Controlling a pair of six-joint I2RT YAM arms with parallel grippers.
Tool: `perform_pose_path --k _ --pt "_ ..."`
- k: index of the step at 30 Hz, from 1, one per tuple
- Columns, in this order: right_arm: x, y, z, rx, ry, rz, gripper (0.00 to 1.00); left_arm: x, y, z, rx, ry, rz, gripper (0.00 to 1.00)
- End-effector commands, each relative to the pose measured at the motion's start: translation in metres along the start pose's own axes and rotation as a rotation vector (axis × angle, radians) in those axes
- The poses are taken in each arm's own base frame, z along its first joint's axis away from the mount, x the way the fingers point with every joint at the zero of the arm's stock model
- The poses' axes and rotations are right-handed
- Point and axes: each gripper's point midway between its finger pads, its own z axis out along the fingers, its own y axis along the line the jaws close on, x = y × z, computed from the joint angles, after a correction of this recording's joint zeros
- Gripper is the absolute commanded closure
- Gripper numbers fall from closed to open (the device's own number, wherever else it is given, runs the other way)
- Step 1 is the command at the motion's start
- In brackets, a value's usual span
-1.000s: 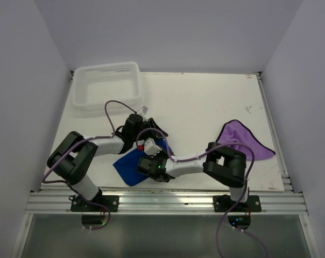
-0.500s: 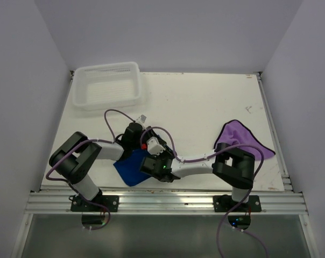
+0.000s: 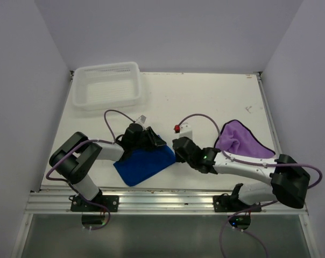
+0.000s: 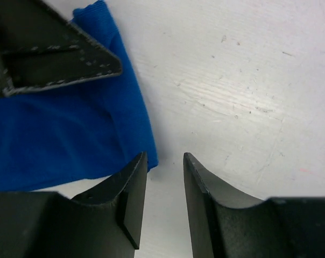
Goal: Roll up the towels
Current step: Roll the towel
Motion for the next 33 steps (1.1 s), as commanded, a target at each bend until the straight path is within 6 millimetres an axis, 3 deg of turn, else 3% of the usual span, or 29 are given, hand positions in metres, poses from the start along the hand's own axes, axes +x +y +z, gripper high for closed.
perform_pose_path --k 1,3,8,14,27,33 --pt "-0.006 0.013 0.003 -0.202 0.047 0.237 0.64 0.004 0.012 0.001 -0.035 -0.002 0.014 0.64" --pt "-0.011 0.006 0.009 -0.212 0.055 0.309 0.66 0.006 0.014 0.001 -0.040 0.000 0.015 0.64" --pt "-0.005 0.016 0.020 -0.297 0.128 0.409 0.66 0.006 0.013 0.000 -0.038 -0.001 0.019 0.64" --pt "0.001 0.022 0.033 -0.321 0.150 0.434 0.61 0.004 0.012 -0.002 -0.044 -0.004 0.029 0.64" --pt "0.048 0.012 0.053 -0.255 0.246 0.389 0.59 0.004 0.011 -0.006 -0.038 -0.007 0.037 0.64" --pt "0.060 0.009 0.061 -0.239 0.270 0.366 0.71 0.002 0.006 -0.007 -0.035 -0.009 0.047 0.64"
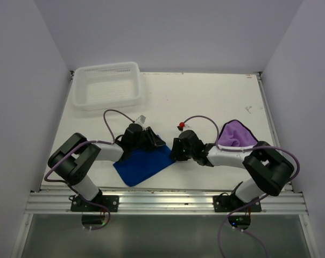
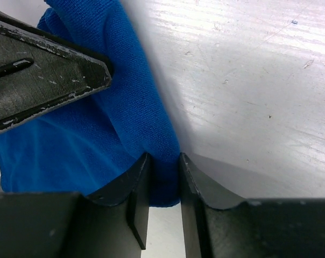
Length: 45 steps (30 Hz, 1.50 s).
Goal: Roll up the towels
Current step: Roll the towel
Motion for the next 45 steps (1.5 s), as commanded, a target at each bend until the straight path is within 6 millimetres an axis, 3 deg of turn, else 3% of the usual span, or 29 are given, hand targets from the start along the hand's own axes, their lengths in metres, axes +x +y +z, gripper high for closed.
perform_pose_path --k 1,10,17,25,34,45 --pt "0.016 -0.021 0.006 0.055 0.043 -0.023 0.73 0.001 0.004 -0.005 -0.026 0.000 0.037 0.64" --pt "0.014 -0.031 -0.005 0.110 0.036 -0.123 1.00 -0.022 -0.007 -0.004 -0.013 -0.025 0.057 0.63" --pt "0.007 -0.025 -0.011 0.198 -0.022 -0.321 1.00 -0.042 -0.031 -0.003 0.031 -0.039 0.077 0.62" --pt "-0.003 -0.012 -0.023 0.296 -0.139 -0.430 1.00 -0.058 -0.037 -0.010 0.023 -0.062 0.092 0.61" --pt "-0.009 0.008 -0.031 0.405 -0.232 -0.565 1.00 -0.063 -0.053 -0.020 0.059 -0.076 0.092 0.61" --pt "0.002 0.026 -0.029 0.596 -0.279 -0.737 1.00 -0.055 -0.063 -0.028 0.087 -0.083 0.112 0.60"
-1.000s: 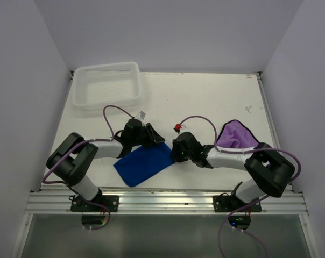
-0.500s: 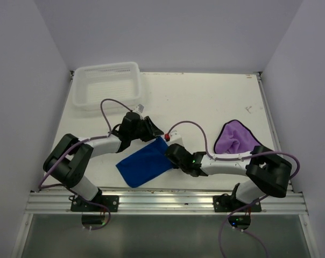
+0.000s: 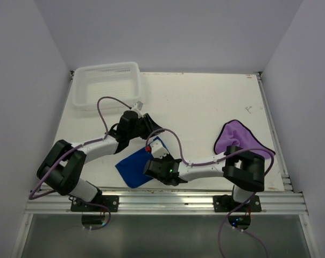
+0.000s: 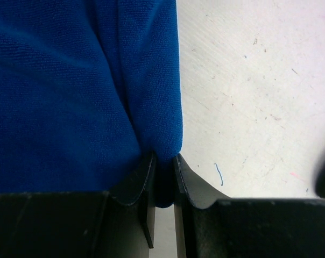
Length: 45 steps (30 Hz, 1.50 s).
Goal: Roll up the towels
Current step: Roll the towel
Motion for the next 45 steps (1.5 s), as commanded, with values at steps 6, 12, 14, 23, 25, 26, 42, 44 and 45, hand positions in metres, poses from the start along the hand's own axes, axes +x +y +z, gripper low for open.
perform_pose_path --k 6,12,14,23,25,26,42,44,45 --pt "-0.021 -0.003 -0.008 0.167 -0.057 -0.089 1.00 0.024 -0.013 0.004 0.051 0.041 0.034 0.60" --pt "-0.017 0.001 -0.009 0.218 -0.057 -0.181 1.00 0.041 -0.004 0.010 0.060 0.073 0.022 0.60" --pt "-0.016 0.001 -0.010 0.234 -0.049 -0.203 1.00 0.046 -0.001 0.011 0.064 0.086 0.015 0.61" --pt "-0.012 0.004 -0.008 0.257 -0.024 -0.249 1.00 0.062 0.021 0.011 0.034 0.107 -0.009 0.61" --pt "-0.014 0.002 -0.010 0.248 -0.026 -0.236 0.95 0.069 0.031 0.010 0.016 0.119 -0.022 0.61" --pt "-0.014 0.005 -0.011 0.230 -0.025 -0.221 0.93 0.070 0.033 0.010 0.016 0.117 -0.024 0.61" --pt "-0.029 0.003 -0.040 -0.039 -0.031 0.091 0.60 0.085 0.067 0.003 -0.067 0.115 -0.030 0.63" --pt "-0.032 0.007 -0.043 -0.105 -0.032 0.141 0.56 0.086 0.068 0.003 -0.068 0.117 -0.031 0.63" --pt "-0.029 0.002 -0.046 -0.131 -0.034 0.165 0.53 0.086 0.068 0.002 -0.069 0.118 -0.031 0.63"
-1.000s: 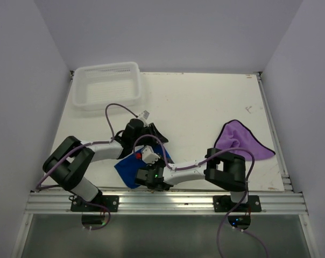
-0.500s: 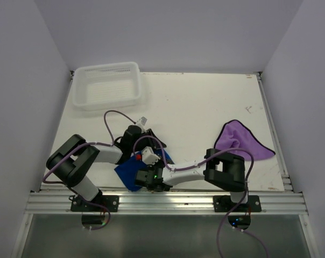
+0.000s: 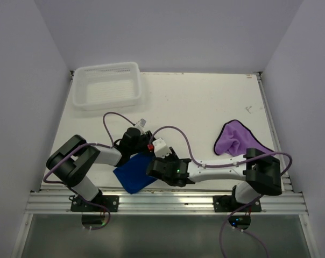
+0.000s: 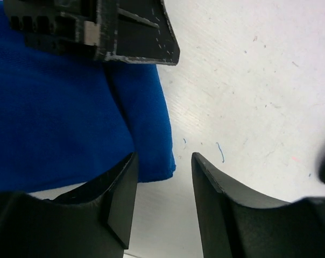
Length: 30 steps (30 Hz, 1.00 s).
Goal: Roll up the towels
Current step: Roll the towel
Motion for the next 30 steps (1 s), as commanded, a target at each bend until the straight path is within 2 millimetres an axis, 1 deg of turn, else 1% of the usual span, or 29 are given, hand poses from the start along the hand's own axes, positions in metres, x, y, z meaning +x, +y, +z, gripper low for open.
perform_pose_path --k 1,2,3,4,5,6,7,8,9,10,11,12,13,14,15,16,18,22,25,27,28,29,30 --pt "-0.011 0.009 -0.009 -0.163 -0.016 0.188 0.52 0.010 0.023 -0.002 -0.070 0.010 -0.002 0.63" --pt "-0.011 0.008 -0.009 -0.193 -0.011 0.225 0.51 0.010 0.023 -0.002 -0.070 0.012 -0.003 0.63" --pt "-0.005 0.002 -0.011 -0.225 -0.006 0.277 0.51 0.010 0.022 -0.003 -0.068 0.011 -0.002 0.63" --pt "-0.013 -0.002 -0.003 -0.264 -0.013 0.365 0.51 0.010 0.022 -0.003 -0.068 0.009 -0.002 0.63" --pt "-0.010 0.006 -0.005 -0.357 0.025 0.412 0.51 0.010 0.022 -0.003 -0.067 0.008 0.000 0.63" --pt "0.003 0.004 -0.001 -0.386 0.060 0.462 0.50 0.010 0.023 -0.003 -0.068 0.009 0.000 0.63" --pt "-0.011 -0.006 0.006 -0.413 0.030 0.544 0.50 0.010 0.023 -0.003 -0.069 0.008 0.000 0.63" --pt "-0.010 0.000 0.002 -0.485 0.057 0.566 0.50 0.009 0.024 -0.003 -0.073 0.007 0.001 0.63" --pt "-0.008 -0.001 0.004 -0.501 0.071 0.596 0.49 0.010 0.024 -0.003 -0.073 0.008 0.002 0.63" --pt "-0.013 -0.006 0.008 -0.510 0.066 0.631 0.48 0.011 0.025 -0.003 -0.076 0.009 0.001 0.63" --pt "-0.018 -0.004 0.008 -0.541 0.059 0.655 0.48 0.010 0.025 -0.004 -0.076 0.009 0.003 0.63" --pt "-0.015 0.000 0.007 -0.572 0.085 0.681 0.47 0.010 0.025 -0.004 -0.078 0.007 0.002 0.63" --pt "-0.017 -0.002 0.012 -0.581 0.088 0.708 0.47 0.010 0.025 -0.004 -0.079 0.007 0.004 0.63" --pt "-0.016 0.000 0.013 -0.593 0.097 0.718 0.47 0.009 0.024 -0.004 -0.076 0.005 0.005 0.63" --pt "-0.010 0.002 0.016 -0.596 0.115 0.733 0.47 0.009 0.024 -0.004 -0.076 0.006 0.006 0.63" --pt "-0.012 0.004 0.017 -0.620 0.114 0.746 0.47 0.009 0.023 -0.004 -0.075 0.007 0.008 0.63" --pt "-0.003 0.008 0.022 -0.621 0.149 0.749 0.47 0.009 0.023 -0.004 -0.079 0.007 0.012 0.63" --pt "0.009 0.011 0.028 -0.611 0.180 0.750 0.47 0.008 0.022 -0.006 -0.082 0.006 0.021 0.63" --pt "0.018 0.012 0.032 -0.594 0.204 0.744 0.49 0.008 0.022 -0.006 -0.080 0.005 0.023 0.63" --pt "0.028 0.010 0.037 -0.567 0.225 0.737 0.55 0.007 0.022 -0.006 -0.081 0.004 0.024 0.63" --pt "0.030 0.009 0.038 -0.553 0.222 0.731 0.58 0.008 0.021 -0.006 -0.079 0.004 0.024 0.63" --pt "0.032 0.008 0.040 -0.542 0.226 0.721 0.63 0.007 0.021 -0.006 -0.079 0.005 0.028 0.63" --pt "0.036 0.007 0.042 -0.532 0.235 0.712 0.66 0.007 0.022 -0.006 -0.080 0.005 0.027 0.63"
